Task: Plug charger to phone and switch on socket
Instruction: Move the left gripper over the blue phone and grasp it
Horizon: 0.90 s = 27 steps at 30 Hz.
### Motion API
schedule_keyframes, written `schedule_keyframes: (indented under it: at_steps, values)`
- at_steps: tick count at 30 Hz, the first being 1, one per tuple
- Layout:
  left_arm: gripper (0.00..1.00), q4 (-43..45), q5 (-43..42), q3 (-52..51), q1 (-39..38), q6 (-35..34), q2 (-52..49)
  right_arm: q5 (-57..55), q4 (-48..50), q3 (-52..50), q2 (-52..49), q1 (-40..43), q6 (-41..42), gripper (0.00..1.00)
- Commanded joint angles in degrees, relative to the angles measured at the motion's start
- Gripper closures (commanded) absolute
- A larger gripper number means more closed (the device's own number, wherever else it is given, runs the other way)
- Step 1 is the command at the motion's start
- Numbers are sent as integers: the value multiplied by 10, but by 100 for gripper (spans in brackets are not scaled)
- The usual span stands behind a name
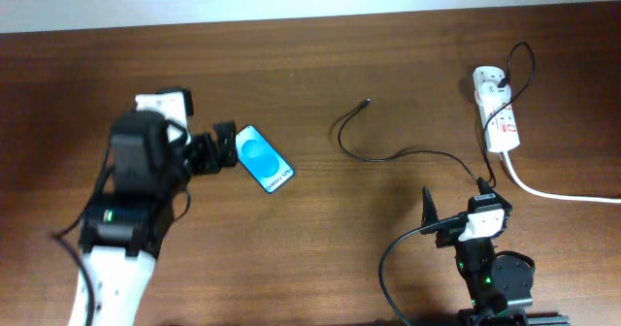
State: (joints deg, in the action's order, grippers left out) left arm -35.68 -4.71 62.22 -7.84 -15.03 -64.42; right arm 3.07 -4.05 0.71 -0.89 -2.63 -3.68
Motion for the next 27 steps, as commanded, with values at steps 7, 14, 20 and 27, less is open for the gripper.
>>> schedule_keyframes:
  at_steps: [7,14,20,27]
  values:
    - [1,-119,94,227,-62,-231,-334,8,0,-4,5,-3,-4,2]
    - [1,-116,75,229,-68,-243,-435,8,0,-4,5,-3,-4,1]
    - [1,-117,29,229,-68,-293,-510,8,0,-4,5,-3,-4,2]
    - [1,-96,25,229,-83,-314,-543,8,0,-4,5,-3,-4,2]
